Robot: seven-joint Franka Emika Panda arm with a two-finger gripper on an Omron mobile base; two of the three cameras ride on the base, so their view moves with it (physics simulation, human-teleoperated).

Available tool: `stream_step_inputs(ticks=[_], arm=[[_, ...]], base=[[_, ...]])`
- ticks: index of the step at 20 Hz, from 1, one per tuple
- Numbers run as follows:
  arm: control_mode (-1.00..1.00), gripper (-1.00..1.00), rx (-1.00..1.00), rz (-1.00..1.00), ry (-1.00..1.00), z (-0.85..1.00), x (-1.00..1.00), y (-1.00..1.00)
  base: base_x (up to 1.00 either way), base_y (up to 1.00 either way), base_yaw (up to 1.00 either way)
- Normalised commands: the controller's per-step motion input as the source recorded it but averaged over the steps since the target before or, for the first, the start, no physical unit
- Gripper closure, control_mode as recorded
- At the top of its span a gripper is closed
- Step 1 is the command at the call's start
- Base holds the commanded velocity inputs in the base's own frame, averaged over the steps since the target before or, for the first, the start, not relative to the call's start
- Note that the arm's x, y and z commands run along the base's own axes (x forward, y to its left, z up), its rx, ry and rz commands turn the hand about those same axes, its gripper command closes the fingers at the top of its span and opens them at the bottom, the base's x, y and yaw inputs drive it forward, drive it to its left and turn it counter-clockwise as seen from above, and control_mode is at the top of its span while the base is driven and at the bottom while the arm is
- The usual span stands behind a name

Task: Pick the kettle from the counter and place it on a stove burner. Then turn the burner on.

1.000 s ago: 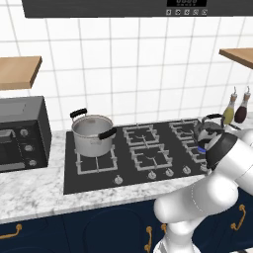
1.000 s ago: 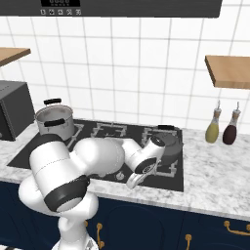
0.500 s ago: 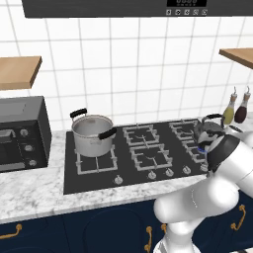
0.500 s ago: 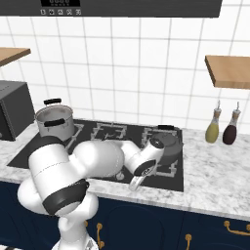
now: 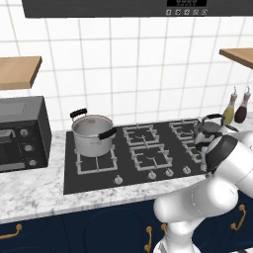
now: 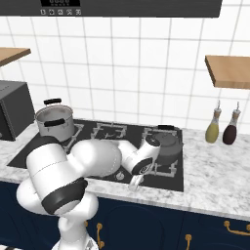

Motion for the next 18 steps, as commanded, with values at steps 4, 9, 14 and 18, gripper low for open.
stream_step_inputs(ticks=[4, 9, 14, 18], arm=[[-1.00, -1.00, -0.09, 0.24, -0.17, 1.00, 0.00, 0.15], [-1.00, -1.00, -0.08, 0.19, -0.16, 1.00, 0.00, 0.10], [-1.00, -1.00, -0.08, 0.13, -0.15, 1.00, -0.02, 0.00], [-1.00, -1.00, -0.11, 0.03, -0.11, 0.52, -0.20, 0.11]], base=[[0.00, 0.00, 0.00], [0.00, 0.00, 0.00], [0.00, 0.00, 0.00], [0.00, 0.00, 0.00]])
